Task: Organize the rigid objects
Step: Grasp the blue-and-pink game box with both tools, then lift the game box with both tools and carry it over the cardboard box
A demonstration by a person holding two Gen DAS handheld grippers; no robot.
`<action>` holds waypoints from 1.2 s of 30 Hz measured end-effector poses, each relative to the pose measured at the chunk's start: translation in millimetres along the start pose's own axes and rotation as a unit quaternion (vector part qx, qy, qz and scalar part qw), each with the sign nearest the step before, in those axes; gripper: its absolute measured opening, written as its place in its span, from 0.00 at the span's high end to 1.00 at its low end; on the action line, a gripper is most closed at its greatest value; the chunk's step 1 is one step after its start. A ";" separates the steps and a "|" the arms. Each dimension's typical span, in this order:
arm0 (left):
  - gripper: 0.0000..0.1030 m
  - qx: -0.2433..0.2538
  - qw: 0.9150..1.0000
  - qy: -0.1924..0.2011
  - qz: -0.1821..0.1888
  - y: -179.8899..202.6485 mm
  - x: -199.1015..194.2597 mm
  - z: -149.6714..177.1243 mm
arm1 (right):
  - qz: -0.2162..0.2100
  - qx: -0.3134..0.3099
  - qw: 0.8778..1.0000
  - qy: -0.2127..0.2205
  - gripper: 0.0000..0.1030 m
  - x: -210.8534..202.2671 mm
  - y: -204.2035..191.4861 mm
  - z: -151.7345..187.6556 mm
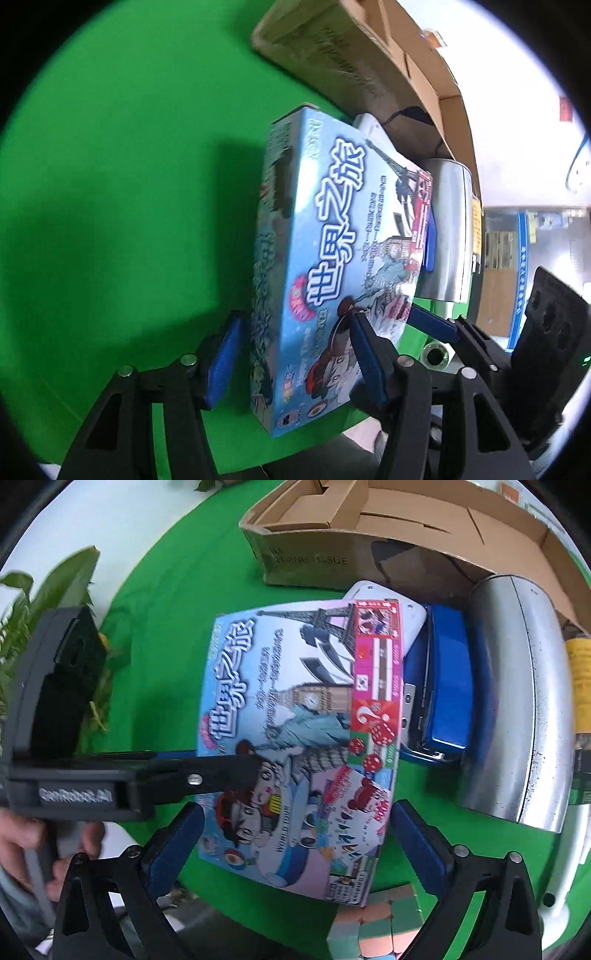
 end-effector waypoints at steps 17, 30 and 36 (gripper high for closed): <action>0.34 0.109 0.989 0.079 -0.053 65.5 -72.8 -1.9 | 0.028 0.034 0.996 0.076 0.11 -65.3 -23.6 -28.9; 0.34 0.237 0.954 0.184 -0.032 162.7 -166.5 -30.2 | 0.064 0.040 0.969 0.237 0.13 -220.0 -42.8 -86.2; 0.34 0.259 0.945 0.194 -0.042 178.6 -166.4 -42.6 | 0.060 0.068 0.962 0.259 0.13 -236.0 -27.0 -93.5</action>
Point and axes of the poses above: each gripper's, at about its wrist camera, not at the fingertips, and x roughly the way its jaws point, y to its right, z to its underside, the point moved 4 cm from there along x, roughly the way its jaws point, and after that the axes turned 6 degrees about y, right-handed, at the moved point
